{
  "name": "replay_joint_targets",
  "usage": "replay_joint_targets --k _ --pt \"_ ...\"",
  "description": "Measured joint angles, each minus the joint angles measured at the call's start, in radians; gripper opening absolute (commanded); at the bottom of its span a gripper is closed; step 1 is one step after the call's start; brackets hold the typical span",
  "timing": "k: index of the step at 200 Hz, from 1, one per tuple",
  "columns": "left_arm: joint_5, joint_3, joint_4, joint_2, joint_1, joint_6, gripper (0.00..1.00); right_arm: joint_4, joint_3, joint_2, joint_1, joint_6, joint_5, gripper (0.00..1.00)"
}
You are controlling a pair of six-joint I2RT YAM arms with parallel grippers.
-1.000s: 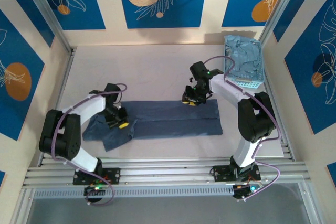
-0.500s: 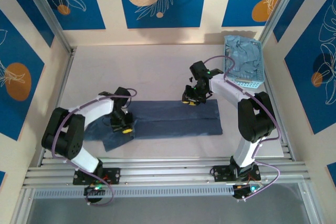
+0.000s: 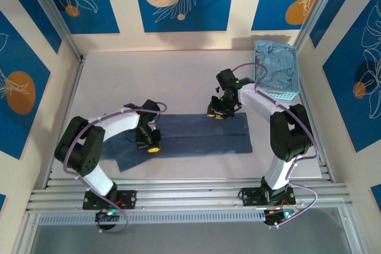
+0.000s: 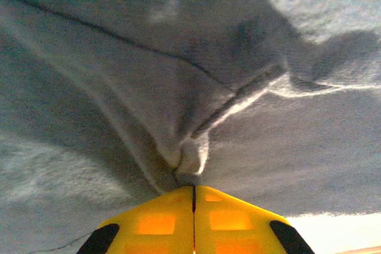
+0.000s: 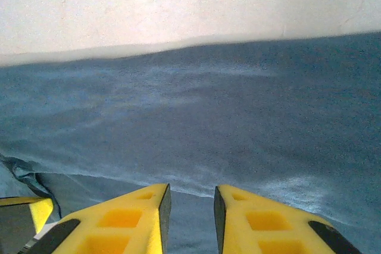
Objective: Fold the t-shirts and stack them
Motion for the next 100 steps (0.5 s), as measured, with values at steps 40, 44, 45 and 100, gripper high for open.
replay_joint_targets --k 40,44,45,100 --pt "0.017 0.04 0.029 0.012 -0.035 -0.002 0.18 0.008 -0.004 -0.001 0.0 0.0 -0.005 0.29" --pt "0.017 0.044 0.032 0.014 -0.035 -0.002 0.19 0.01 -0.005 -0.001 0.0 0.0 -0.007 0.29" --pt "0.017 0.044 0.032 0.014 -0.035 -0.002 0.19 0.01 -0.005 -0.001 0.0 0.0 -0.007 0.29" --pt "-0.06 0.048 0.005 -0.179 0.129 0.052 0.51 0.015 -0.017 -0.002 0.0 0.0 -0.013 0.29"
